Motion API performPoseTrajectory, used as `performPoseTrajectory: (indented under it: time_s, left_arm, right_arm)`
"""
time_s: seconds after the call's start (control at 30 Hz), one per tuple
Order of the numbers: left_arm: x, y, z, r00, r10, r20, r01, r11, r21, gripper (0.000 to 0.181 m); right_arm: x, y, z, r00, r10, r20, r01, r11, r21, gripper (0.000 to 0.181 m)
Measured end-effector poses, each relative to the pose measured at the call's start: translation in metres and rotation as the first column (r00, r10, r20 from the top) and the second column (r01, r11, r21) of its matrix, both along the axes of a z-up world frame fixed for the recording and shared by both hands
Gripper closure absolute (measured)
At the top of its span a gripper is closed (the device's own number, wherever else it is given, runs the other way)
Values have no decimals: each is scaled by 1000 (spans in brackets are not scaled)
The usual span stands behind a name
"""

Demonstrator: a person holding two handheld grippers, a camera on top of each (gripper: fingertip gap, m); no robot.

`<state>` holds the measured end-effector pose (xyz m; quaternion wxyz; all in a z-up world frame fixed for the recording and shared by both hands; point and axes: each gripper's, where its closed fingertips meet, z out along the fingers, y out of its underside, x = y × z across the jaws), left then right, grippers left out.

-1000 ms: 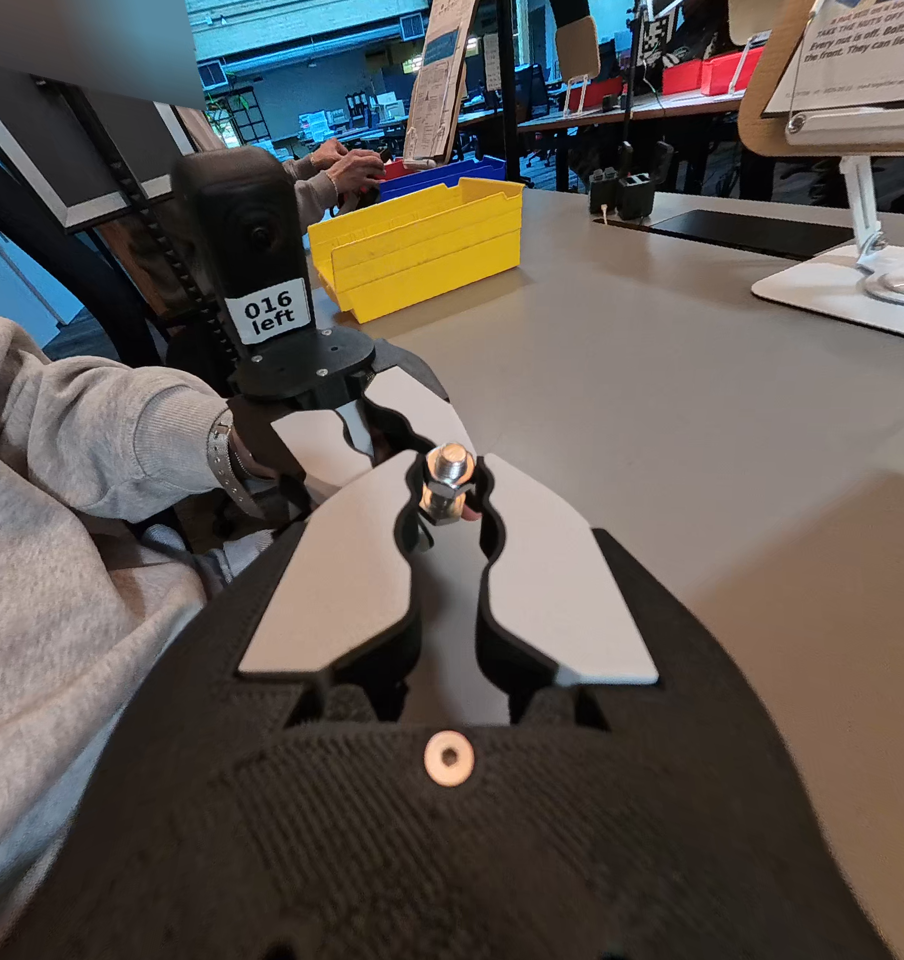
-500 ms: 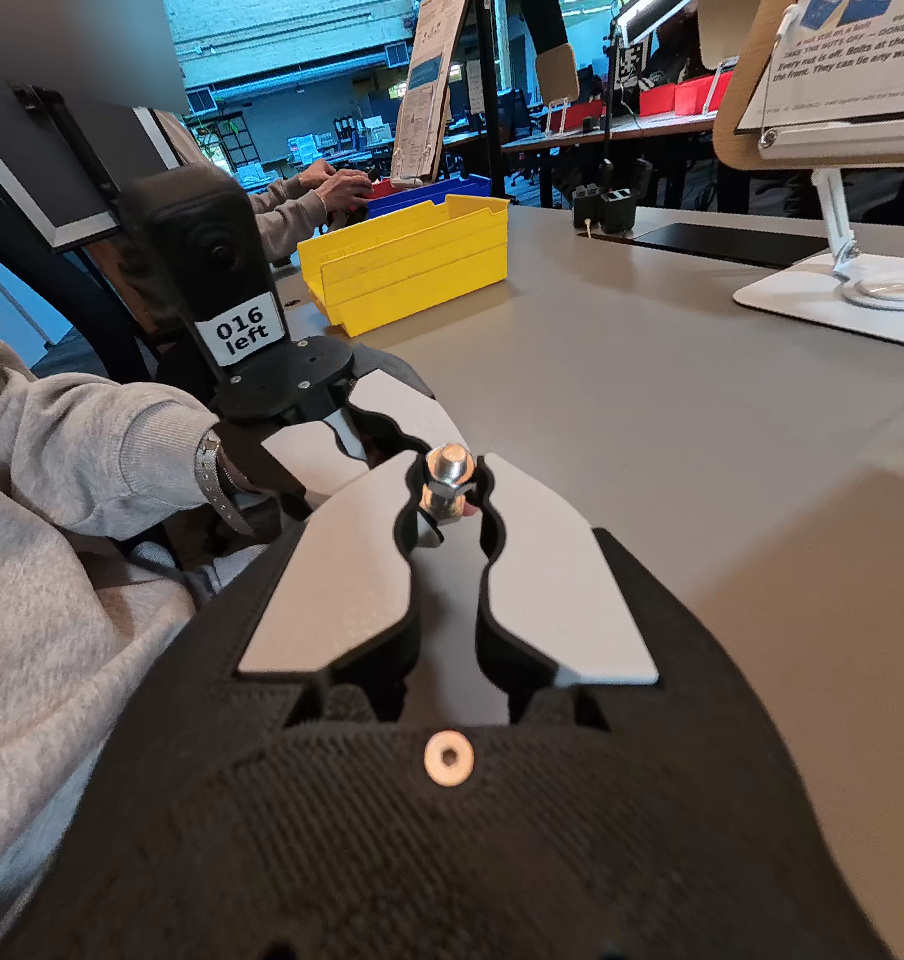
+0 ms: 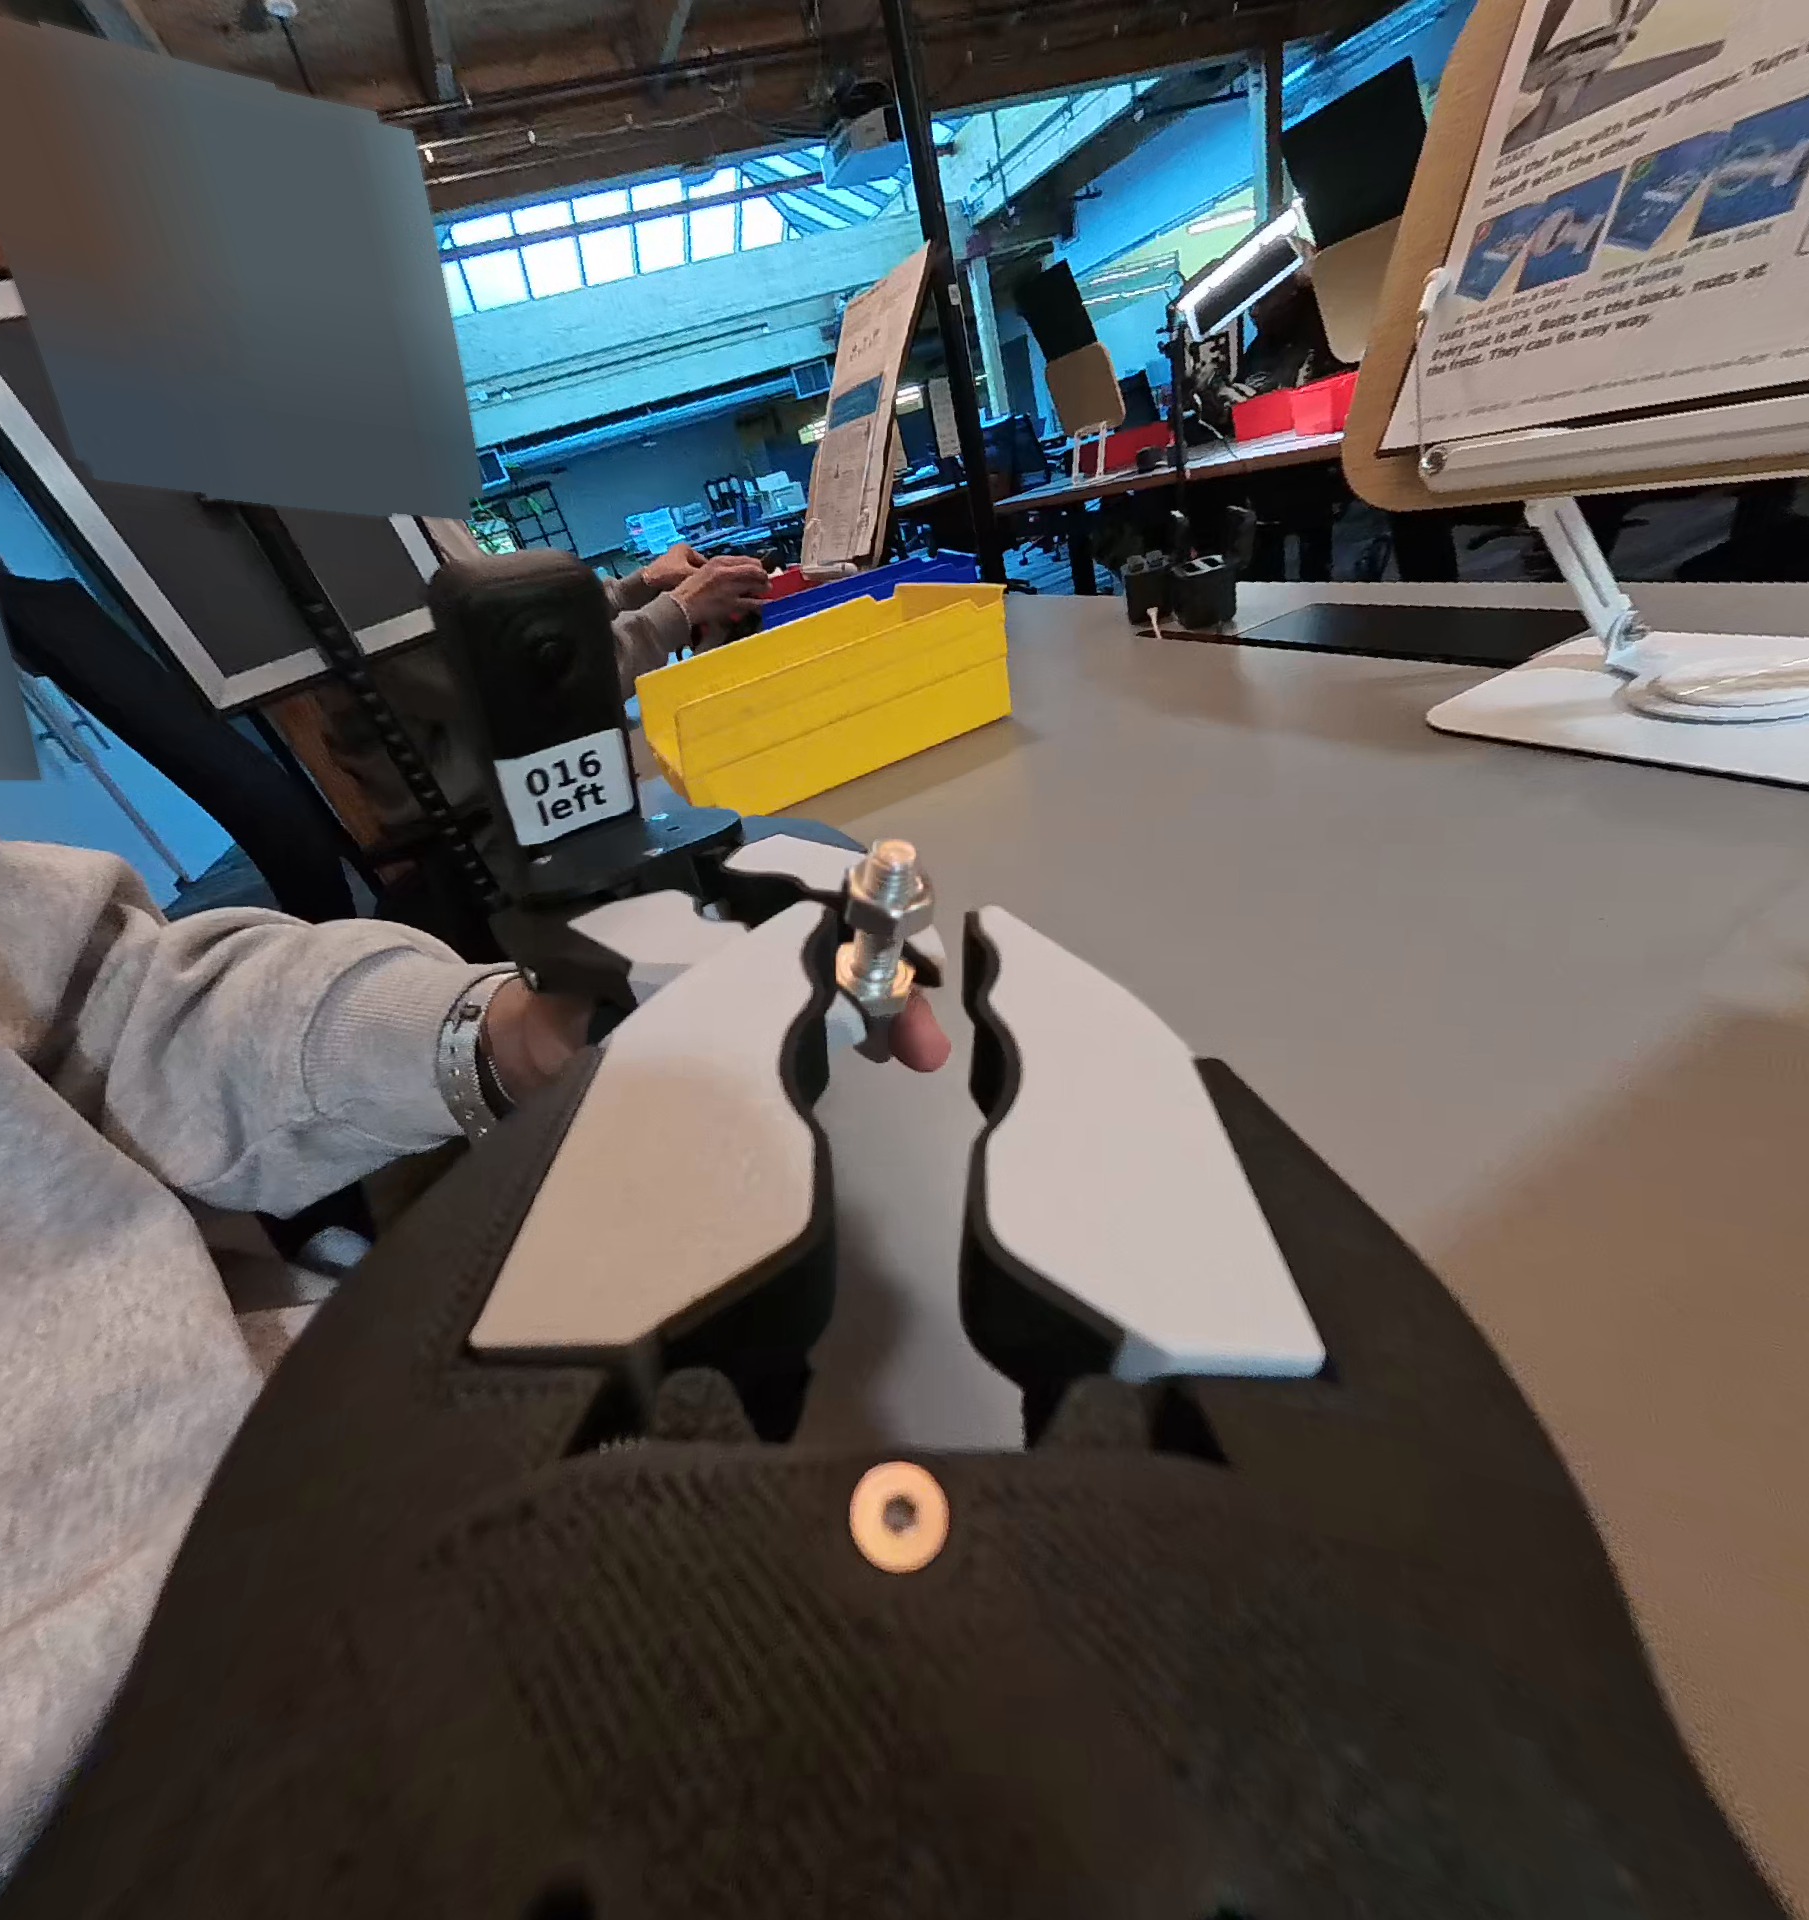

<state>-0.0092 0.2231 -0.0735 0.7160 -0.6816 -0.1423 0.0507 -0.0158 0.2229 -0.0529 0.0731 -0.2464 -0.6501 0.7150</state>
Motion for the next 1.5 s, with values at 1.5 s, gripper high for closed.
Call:
performPoseTrajectory:
  time_s: [1.5]
  left_arm:
    - [9, 1, 8, 997, -8, -74, 11, 999, 35, 162]
  right_arm:
    - [9, -14, -1, 1000, 19, -11, -19, 1000, 24, 172]
